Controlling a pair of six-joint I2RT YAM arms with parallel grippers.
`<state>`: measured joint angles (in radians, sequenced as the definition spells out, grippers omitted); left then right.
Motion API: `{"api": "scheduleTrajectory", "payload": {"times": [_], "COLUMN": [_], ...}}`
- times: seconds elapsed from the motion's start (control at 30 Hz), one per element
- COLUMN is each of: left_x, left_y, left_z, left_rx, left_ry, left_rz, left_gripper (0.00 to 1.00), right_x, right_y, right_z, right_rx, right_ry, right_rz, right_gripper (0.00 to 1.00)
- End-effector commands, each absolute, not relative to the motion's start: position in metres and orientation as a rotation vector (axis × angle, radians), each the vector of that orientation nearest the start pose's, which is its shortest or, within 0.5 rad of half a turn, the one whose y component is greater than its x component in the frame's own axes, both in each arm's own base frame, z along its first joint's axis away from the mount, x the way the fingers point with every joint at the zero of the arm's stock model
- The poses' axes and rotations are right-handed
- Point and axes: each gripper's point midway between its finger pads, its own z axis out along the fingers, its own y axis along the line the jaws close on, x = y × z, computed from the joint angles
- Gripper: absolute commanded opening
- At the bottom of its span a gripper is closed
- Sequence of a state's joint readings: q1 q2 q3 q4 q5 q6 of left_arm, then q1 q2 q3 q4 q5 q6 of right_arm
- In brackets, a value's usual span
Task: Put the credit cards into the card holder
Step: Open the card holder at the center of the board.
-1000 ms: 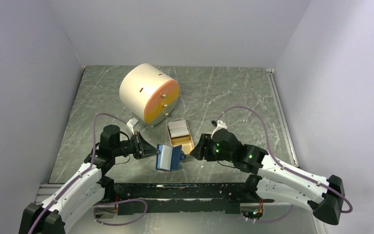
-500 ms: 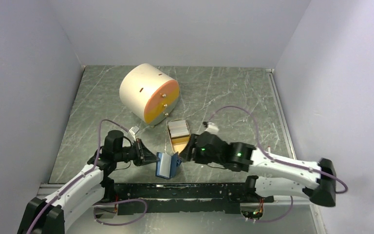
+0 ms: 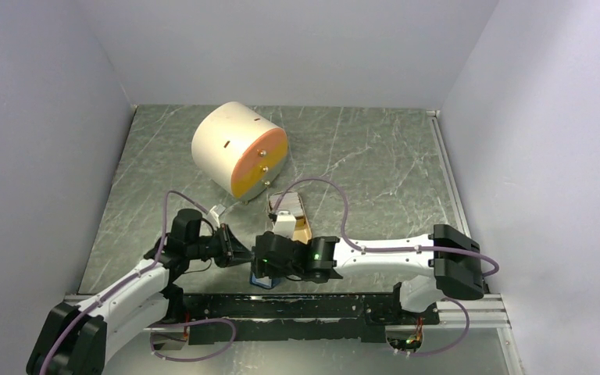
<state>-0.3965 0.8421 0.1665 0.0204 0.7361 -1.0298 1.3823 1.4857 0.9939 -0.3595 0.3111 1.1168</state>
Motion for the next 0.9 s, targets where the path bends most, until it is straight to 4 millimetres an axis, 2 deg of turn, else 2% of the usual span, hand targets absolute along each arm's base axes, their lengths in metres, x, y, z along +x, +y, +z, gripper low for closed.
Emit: {"api": "scheduleTrajectory", "payload": {"times": [0.0,0.13,0.27,0.6,0.77,0.87], "left_x": [0.13,0.128,0.128,0.13,0.129,0.13], "left_y": [-0.211,-0.212,-0.214,-0.215,-0.214,-0.214], "left_z": [0.071,0.067,0.069,0.066,0.061,0.061], "left_rx": [-0.284,-0.28,-0.266,-0.233,-0.232,-0.23], "left_ry": [2.509,2.513,2.511,2.515,2.538,2.543], "left_rz": [-1.497,-1.512,-1.526,-1.52,-1.506,-1.506], "left_gripper": [0.15,0.21,0.25,0.47,0.45,0.32], "right_x": [0.095,0.095,0.096,0.099,0.094,0.093], "right_y": [0.378,0.372,0.365,0.362,0.363,0.368], "right_z": [0.096,0.075,0.064,0.065,0.064,0.072], "right_rx": [-0.194,-0.181,-0.179,-0.175,-0.17,-0.162], "right_ry": [2.484,2.511,2.518,2.483,2.48,2.455], "right_rz": [0.774,0.731,0.707,0.752,0.827,0.902], "right_gripper": [0.52,0.53,0.52,0.47,0.47,0.51]}}
